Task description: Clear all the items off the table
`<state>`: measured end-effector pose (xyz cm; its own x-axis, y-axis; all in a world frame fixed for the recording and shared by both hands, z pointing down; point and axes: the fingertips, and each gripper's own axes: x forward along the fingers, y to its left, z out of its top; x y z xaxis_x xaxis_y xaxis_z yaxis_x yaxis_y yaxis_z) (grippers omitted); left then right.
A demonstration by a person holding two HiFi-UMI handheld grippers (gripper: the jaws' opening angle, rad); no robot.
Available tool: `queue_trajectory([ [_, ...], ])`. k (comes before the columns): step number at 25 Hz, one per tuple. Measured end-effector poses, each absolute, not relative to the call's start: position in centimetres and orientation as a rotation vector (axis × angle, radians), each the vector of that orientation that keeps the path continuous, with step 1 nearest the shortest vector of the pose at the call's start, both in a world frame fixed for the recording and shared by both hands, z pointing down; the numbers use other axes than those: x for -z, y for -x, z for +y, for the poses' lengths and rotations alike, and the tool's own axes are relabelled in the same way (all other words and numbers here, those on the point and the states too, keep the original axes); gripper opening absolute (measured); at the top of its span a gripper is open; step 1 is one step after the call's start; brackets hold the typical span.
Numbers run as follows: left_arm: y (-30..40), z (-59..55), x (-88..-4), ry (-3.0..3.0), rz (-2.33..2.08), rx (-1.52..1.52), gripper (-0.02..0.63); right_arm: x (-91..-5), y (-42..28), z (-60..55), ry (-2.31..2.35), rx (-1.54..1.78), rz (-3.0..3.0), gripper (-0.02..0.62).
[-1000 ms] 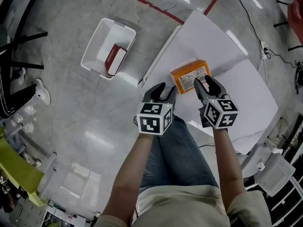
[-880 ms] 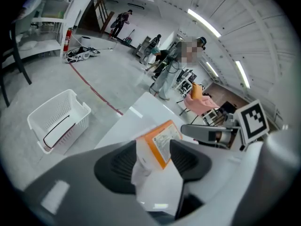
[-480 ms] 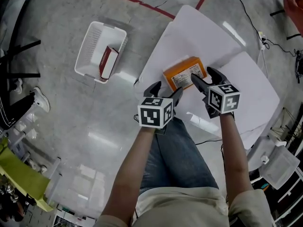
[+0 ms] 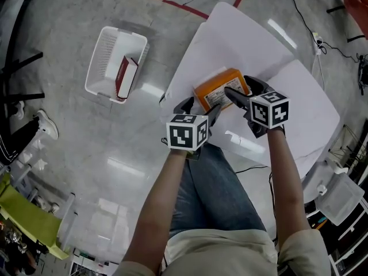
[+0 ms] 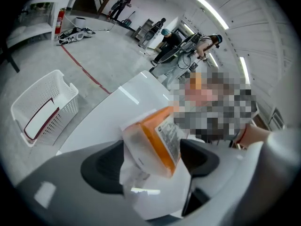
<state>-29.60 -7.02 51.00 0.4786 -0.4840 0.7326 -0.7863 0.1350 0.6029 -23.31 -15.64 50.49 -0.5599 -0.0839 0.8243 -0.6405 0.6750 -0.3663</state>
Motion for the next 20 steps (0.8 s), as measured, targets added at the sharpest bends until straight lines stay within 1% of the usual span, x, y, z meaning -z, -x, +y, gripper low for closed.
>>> queue_trajectory([
  [7, 29.1, -7.1, -52.4, -1.507, -1.112, -0.354, 0.364, -51.6, 23.5, -15.5, -0.515, -0.928, -2.037, 0.360],
  [20, 28.7, -7.3, -52.5, -1.504, -1.074, -0.385, 0.321, -51.5, 23.7, -15.3, -0.534, -0.919, -2.021, 0.338],
])
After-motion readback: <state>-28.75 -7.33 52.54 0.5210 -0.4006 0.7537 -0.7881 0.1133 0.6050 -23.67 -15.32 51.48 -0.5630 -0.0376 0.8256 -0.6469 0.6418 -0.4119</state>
